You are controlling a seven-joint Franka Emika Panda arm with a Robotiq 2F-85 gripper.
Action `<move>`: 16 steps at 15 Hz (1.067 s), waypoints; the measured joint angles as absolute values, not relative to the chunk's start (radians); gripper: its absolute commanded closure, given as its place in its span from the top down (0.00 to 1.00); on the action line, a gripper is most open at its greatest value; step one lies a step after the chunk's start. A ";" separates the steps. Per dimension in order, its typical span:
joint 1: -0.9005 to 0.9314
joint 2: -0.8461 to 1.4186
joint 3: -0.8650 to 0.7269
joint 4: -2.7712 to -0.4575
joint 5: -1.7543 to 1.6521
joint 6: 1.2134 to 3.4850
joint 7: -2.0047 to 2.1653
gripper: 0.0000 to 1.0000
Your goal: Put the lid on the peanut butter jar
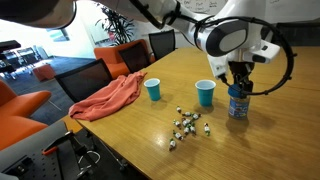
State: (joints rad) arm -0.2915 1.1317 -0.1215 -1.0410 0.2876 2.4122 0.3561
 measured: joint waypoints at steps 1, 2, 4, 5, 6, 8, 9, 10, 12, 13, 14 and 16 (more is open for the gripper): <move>-0.293 1.132 -0.119 -1.038 0.288 2.412 0.356 0.54; -0.294 1.132 -0.117 -1.036 0.288 2.412 0.356 0.54; -0.294 1.133 -0.117 -1.028 0.288 2.412 0.356 0.54; -0.294 1.135 -0.117 -1.024 0.288 2.412 0.356 0.54; -0.294 1.139 -0.117 -1.017 0.288 2.412 0.356 0.54; -0.295 1.149 -0.117 -1.000 0.288 2.412 0.358 0.54; -0.295 1.156 -0.117 -0.990 0.287 2.412 0.359 0.54; -0.295 1.165 -0.117 -0.979 0.287 2.411 0.360 0.54; -0.296 1.185 -0.117 -0.954 0.286 2.410 0.362 0.54; -0.297 1.196 -0.117 -0.941 0.286 2.409 0.364 0.54; -0.297 1.206 -0.117 -0.928 0.286 2.409 0.365 0.54; -0.298 1.221 -0.119 -0.901 0.281 2.405 0.381 0.54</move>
